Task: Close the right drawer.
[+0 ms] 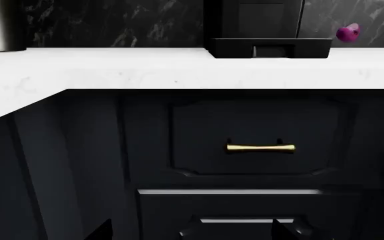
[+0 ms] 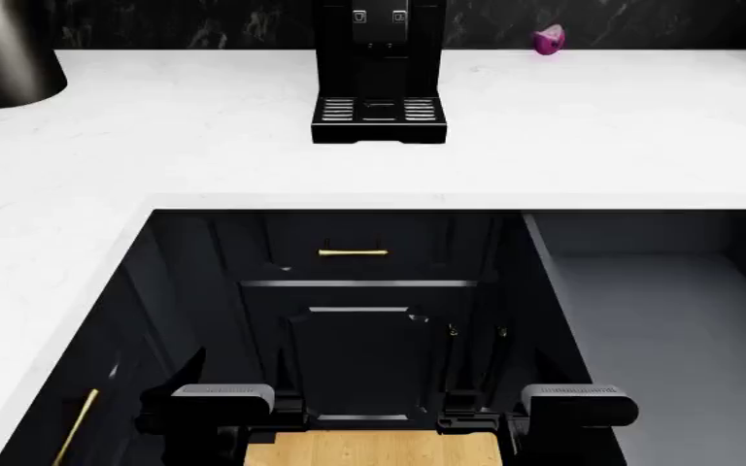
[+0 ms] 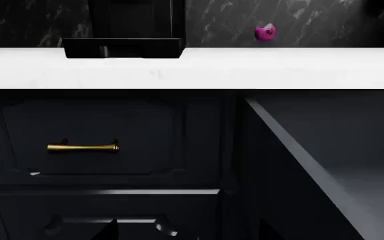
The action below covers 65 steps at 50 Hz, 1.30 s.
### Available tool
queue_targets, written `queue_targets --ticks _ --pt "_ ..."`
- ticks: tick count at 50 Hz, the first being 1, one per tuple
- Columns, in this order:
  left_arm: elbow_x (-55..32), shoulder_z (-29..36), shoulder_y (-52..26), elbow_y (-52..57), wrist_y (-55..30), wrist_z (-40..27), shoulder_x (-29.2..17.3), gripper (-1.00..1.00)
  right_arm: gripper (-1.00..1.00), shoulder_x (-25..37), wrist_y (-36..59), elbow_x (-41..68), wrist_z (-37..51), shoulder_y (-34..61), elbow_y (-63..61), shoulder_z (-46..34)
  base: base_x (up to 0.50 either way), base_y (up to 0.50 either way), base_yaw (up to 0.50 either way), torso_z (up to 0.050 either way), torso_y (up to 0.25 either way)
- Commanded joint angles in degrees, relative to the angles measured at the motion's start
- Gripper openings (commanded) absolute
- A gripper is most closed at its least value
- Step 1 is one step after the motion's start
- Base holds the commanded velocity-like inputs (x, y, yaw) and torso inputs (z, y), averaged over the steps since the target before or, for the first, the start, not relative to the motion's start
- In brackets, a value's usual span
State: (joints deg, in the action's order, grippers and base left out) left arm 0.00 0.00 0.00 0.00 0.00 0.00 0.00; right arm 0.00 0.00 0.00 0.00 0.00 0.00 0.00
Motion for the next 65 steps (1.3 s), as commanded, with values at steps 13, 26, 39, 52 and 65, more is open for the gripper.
queue_targets --ticks 13,26,39,52,65 --pt "-1.9 3.8 0.2 -1.0 1.3 -3.5 -2.8 1.0 1.0 2.8 0.1 3.0 3.3 0.1 0.0 -3.4 0.0 0.0 0.0 0.0 0.0" --pt "-2.5 5.6 -0.3 -1.6 1.9 -5.0 -3.8 1.0 1.0 4.2 -0.4 3.8 4.2 0.2 0.1 -5.1 0.0 0.0 0.0 0.0 0.0" --pt "-4.2 6.3 -0.6 0.9 1.1 -5.9 -4.7 1.0 1.0 5.3 -4.6 3.5 5.0 0.4 1.6 -6.5 0.0 0.0 0.0 0.0 0.0" --pt "-4.6 7.2 -0.2 5.1 1.1 -7.3 -5.9 1.0 1.0 6.6 -7.4 1.6 6.4 0.7 2.6 -8.2 0.0 0.0 0.0 0.0 0.0" --pt "-3.0 10.0 1.0 12.9 0.9 -7.8 -7.3 1.0 1.0 7.7 -14.8 -1.7 8.3 1.2 5.5 -9.6 0.0 0.0 0.0 0.0 0.0"
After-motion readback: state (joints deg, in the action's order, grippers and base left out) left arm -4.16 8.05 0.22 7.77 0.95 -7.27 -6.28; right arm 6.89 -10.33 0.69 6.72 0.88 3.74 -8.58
